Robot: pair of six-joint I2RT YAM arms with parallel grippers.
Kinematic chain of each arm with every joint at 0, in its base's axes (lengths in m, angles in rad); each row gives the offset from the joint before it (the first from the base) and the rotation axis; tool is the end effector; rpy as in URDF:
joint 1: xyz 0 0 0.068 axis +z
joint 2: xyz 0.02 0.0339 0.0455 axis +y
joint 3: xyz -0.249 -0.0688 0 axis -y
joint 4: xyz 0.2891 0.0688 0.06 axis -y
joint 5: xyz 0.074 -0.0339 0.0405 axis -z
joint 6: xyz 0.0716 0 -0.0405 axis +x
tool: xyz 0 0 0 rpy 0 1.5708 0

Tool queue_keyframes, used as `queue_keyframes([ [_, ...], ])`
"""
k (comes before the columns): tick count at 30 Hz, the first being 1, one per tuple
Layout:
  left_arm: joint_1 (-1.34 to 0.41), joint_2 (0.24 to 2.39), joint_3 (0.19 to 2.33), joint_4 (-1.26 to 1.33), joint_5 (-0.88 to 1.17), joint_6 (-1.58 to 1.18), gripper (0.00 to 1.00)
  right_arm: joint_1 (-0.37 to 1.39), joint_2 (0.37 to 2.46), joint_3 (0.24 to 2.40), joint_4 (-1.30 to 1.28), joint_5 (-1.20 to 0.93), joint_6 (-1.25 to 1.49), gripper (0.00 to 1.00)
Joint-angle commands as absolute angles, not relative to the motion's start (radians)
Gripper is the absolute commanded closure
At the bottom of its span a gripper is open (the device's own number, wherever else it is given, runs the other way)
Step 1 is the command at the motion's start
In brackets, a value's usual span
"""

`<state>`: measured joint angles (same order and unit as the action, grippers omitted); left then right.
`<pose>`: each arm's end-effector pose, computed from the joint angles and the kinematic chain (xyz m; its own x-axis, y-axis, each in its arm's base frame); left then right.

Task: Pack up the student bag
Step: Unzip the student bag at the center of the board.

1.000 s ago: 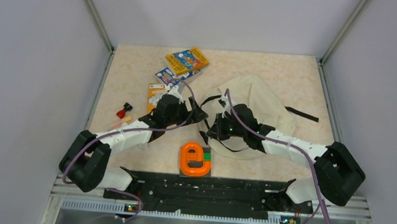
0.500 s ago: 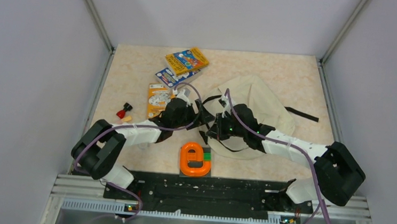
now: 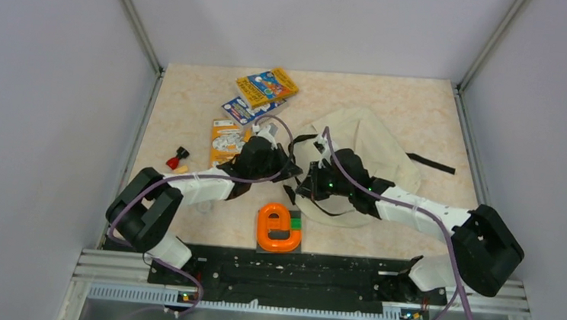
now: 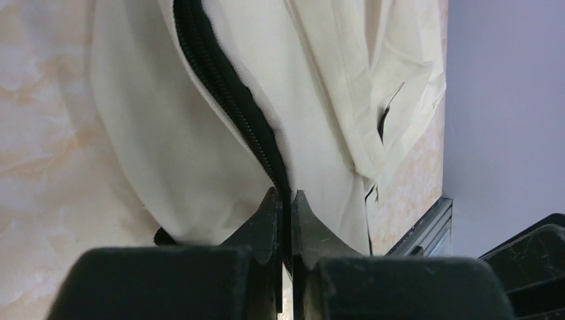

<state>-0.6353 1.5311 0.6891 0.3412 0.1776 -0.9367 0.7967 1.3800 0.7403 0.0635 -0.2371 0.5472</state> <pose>0.2936 -0.2322 0.1172 -0.8000 -0.3953 -0.4514 0.1086 0.6444 -0.7569 0.2403 0.2699 0.1553 -0.7585 -0.0524 -0.6495 -0.5130 0.6627 0.5456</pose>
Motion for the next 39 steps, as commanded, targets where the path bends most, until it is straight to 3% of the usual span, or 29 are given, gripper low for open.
queue_keyframes([
  [1,-0.617,1.495,0.808,0.319,0.144,-0.845,1.0,0.81,1.322,0.747,0.045,-0.189,0.551,1.0],
  [7,-0.549,1.523,0.893,0.266,0.142,-0.758,1.0,0.81,1.273,0.7,0.003,-0.163,0.564,1.0],
  [15,-0.454,1.702,1.072,0.3,0.346,-0.634,1.0,0.81,1.221,0.595,0.003,-0.156,0.62,1.0],
  [22,-0.442,1.758,1.162,0.267,0.314,-0.535,1.0,0.814,1.184,0.528,0.003,-0.147,0.654,1.0],
  [23,-0.443,1.754,1.165,0.254,0.304,-0.529,0.98,0.813,1.182,0.529,0.003,-0.144,0.654,1.0],
  [24,-0.444,1.746,1.163,0.239,0.295,-0.528,0.89,0.813,1.179,0.53,0.003,-0.139,0.652,1.0],
  [27,-0.451,1.704,1.143,0.175,0.253,-0.524,0.49,0.813,1.18,0.549,0.004,-0.128,0.643,1.0],
  [29,-0.466,1.647,1.118,0.109,0.201,-0.513,0.34,0.813,1.188,0.562,0.013,-0.123,0.637,1.0],
  [32,-0.504,1.563,1.045,0.057,0.122,-0.536,0.26,0.813,1.214,0.585,0.038,-0.123,0.627,1.0],
  [39,-0.612,1.458,0.833,0.094,0.106,-0.687,0.24,0.827,1.327,0.644,0.118,-0.166,0.62,1.0],
])
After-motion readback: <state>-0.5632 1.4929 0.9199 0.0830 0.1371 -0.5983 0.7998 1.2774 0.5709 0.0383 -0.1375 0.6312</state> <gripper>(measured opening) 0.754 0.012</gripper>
